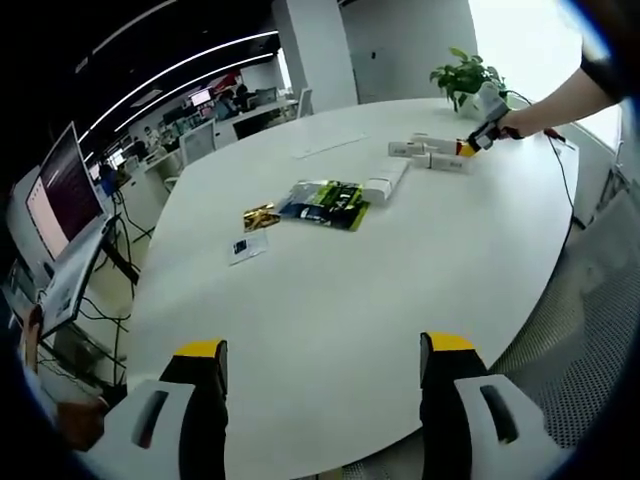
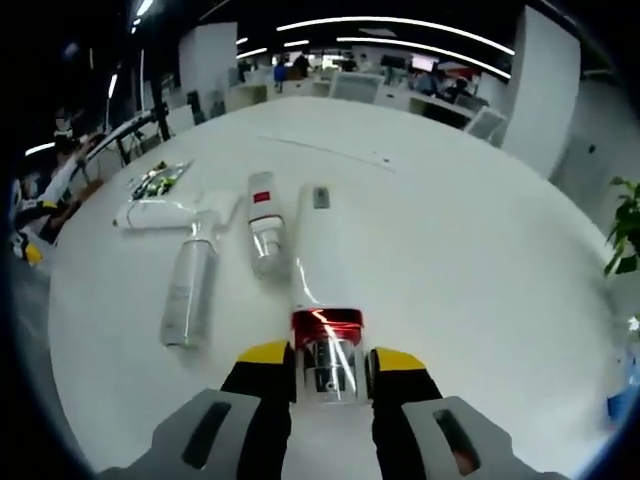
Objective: Arrange the skincare products in the storage area until every visible bottle or jar stands upright without overlapping.
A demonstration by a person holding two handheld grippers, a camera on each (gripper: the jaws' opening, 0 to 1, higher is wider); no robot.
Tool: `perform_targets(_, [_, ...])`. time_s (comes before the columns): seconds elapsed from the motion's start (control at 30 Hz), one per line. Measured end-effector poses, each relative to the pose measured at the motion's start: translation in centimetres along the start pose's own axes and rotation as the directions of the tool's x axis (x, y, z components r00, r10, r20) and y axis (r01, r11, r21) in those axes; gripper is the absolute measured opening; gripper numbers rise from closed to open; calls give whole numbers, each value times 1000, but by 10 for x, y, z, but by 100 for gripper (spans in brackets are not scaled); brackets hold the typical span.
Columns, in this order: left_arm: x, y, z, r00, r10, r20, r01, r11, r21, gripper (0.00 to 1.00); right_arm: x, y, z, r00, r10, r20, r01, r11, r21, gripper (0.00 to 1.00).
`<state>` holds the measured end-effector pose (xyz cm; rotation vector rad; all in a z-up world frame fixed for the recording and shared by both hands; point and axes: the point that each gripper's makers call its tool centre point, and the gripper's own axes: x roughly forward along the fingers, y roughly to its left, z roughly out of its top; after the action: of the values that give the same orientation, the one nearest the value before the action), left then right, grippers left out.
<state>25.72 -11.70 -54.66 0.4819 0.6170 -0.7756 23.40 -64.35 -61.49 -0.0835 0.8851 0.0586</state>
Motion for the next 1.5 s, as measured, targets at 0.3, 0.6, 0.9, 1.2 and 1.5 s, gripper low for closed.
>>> perform_targets(0.3, [0, -1, 3, 1000, -8, 16, 8, 1000, 4, 72, -29, -2, 16, 999, -30, -18, 29, 997, -65, 22])
perform_targets(0.6, [-3, -1, 9, 999, -7, 49, 7, 1000, 6, 72, -65, 10, 49, 995, -72, -64, 52, 961, -273, 21])
perform_targets(0.9, [-8, 0, 17, 996, 4, 93, -5, 1000, 6, 72, -93, 33, 65, 990, -89, -106, 35, 904, -426, 21])
perform_targets(1.2, [-11, -1, 22, 993, 1, 121, -1, 1000, 2, 72, -104, 41, 59, 983, -79, -168, -22, 848, -529, 21])
perform_targets(1.5, [-10, -1, 22, 992, -4, 124, 4, 1000, 5, 72, -96, 57, 72, 976, -59, -209, -83, 786, -613, 21])
